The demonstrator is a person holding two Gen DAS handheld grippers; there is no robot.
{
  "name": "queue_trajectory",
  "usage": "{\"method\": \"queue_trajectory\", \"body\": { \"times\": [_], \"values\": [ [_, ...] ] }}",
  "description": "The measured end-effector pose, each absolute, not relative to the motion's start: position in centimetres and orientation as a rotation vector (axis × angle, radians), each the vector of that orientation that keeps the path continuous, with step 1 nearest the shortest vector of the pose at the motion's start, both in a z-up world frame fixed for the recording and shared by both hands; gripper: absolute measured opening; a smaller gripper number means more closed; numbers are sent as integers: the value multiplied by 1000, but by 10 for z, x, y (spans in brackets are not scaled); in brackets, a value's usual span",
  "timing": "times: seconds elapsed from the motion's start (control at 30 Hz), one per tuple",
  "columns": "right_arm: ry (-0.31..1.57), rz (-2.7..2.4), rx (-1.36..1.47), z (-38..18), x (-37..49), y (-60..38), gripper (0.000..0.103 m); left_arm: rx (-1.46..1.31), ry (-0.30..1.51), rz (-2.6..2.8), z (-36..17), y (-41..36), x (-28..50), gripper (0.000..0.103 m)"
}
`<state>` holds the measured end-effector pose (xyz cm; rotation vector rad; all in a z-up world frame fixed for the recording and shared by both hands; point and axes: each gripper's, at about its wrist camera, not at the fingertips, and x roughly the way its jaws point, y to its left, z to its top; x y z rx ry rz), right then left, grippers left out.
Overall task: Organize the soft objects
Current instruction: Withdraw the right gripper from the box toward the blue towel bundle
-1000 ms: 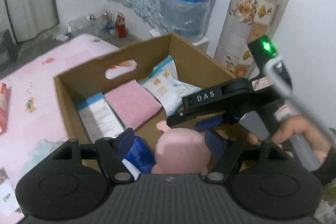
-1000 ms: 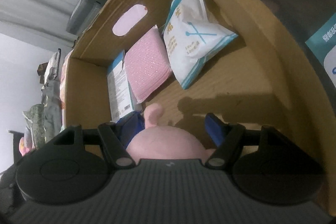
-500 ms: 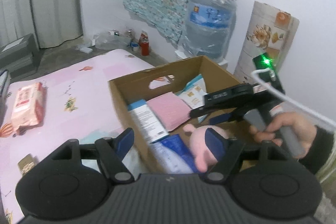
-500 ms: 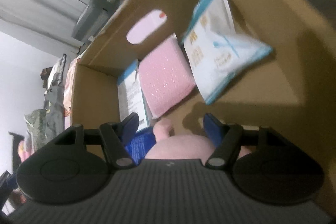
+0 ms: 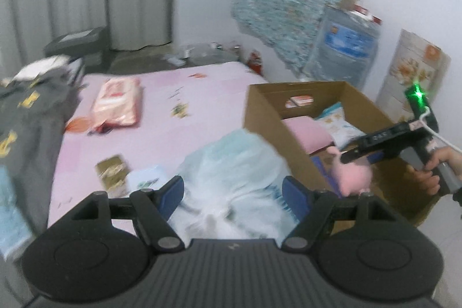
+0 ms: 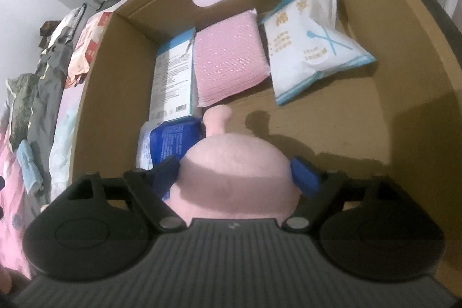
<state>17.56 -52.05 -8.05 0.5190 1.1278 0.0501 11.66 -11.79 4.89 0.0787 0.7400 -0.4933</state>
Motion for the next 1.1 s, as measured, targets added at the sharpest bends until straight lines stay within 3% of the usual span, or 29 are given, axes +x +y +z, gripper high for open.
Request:
{"method": "queue_trajectory", "body": {
  "times": [0.27, 0.47, 0.73, 0.93, 1.1],
  "values": [
    [1041, -10, 535, -80, 183, -525, 78, -19, 767, -381, 34, -62, 101, 76],
    [1042, -12, 535, -81, 183, -525, 87, -50, 777, -248, 20, -23, 88, 76],
    [920, -44, 507, -34, 159, -518, 87, -19, 761, -73, 18, 15, 78, 76],
    [781, 163, 500, 27, 160, -449, 88, 50, 720, 58, 25, 33, 86, 82],
    [800, 472, 536, 50, 197, -347, 88, 22, 728, 144, 23, 55, 103, 86]
  ]
}}
